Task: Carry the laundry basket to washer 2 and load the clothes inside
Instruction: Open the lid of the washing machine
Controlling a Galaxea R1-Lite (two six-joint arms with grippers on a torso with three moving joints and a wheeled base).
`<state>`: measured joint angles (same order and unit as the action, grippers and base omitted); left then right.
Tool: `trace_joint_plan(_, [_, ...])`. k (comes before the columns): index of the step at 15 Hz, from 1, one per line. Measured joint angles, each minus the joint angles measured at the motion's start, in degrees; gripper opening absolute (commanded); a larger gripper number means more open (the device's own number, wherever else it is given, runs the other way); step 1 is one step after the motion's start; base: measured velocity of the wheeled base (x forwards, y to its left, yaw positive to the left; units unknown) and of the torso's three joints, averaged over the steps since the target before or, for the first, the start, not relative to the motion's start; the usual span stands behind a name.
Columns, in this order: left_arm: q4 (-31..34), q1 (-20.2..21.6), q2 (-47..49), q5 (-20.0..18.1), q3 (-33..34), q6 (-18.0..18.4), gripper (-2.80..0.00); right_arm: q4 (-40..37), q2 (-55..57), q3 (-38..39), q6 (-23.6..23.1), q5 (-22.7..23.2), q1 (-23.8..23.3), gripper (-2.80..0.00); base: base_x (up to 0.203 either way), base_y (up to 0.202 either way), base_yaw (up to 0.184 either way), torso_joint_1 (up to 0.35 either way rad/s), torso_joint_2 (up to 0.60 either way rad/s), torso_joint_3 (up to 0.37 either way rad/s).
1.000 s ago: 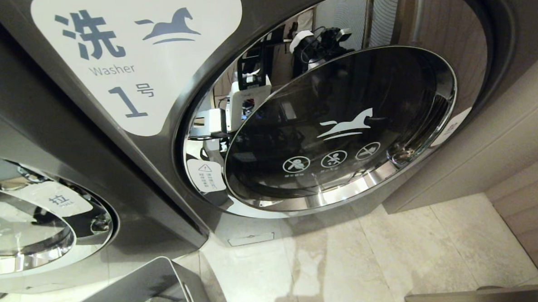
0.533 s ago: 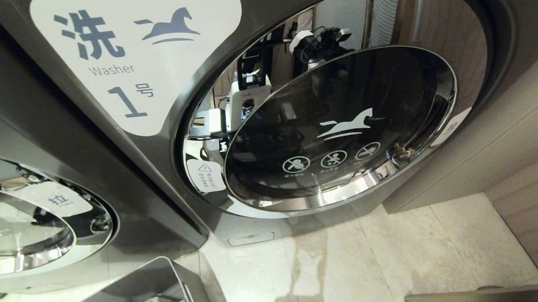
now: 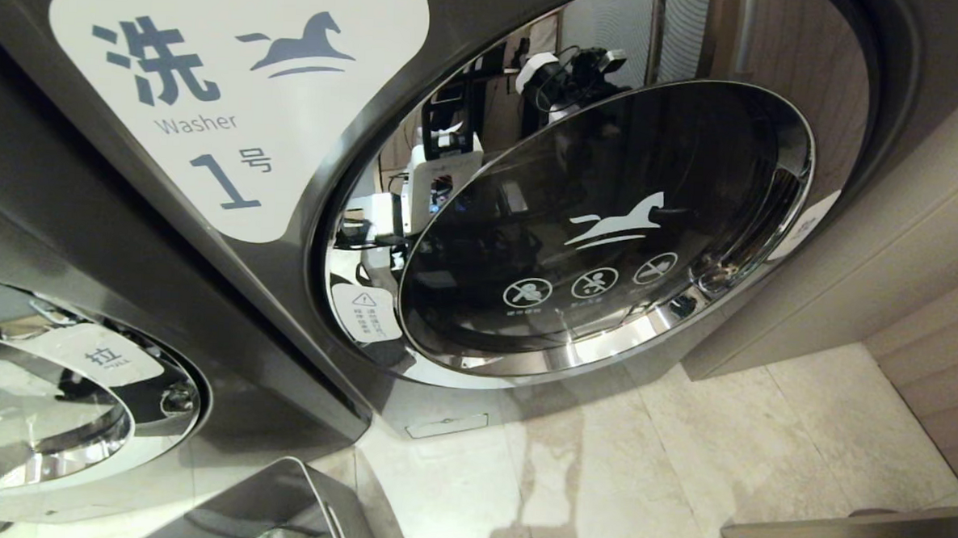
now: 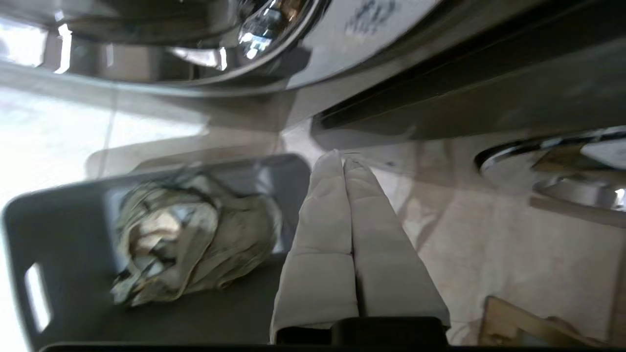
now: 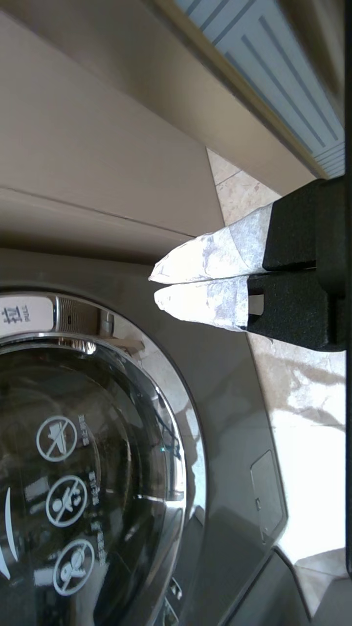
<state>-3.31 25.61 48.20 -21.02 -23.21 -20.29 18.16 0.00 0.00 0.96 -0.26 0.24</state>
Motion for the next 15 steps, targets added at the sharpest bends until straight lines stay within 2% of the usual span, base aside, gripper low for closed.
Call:
trace_joint_plan(2, [-9.4, 3.0, 5.5, -5.6, 2.5, 0.0, -2.8, 0.0, 0.0, 0.0, 0.0, 0.0, 0.0, -2.8, 0.0, 0.0, 0.0, 0.0, 0.0, 0.0])
trace_joint_plan(4, [-16.0, 4.3, 9.2, -7.0, 4.5, 0.1, -2.8, 0.0, 0.0, 0.0, 0.0, 0.0, 0.0, -2.8, 0.0, 0.0, 0.0, 0.0, 0.0, 0.0])
trace_joint_plan(10, [-23.7, 4.2, 16.5, -7.1, 8.2, 0.3, -2.8, 0.0, 0.0, 0.0, 0.0, 0.0, 0.0, -2.8, 0.0, 0.0, 0.0, 0.0, 0.0, 0.0])
trace_joint_plan(15, [-24.4, 2.0, 18.4, -6.8, 9.7, 2.0, -2.8, 0.0, 0.0, 0.0, 0.0, 0.0, 0.0, -2.8, 0.0, 0.0, 0.0, 0.0, 0.0, 0.0])
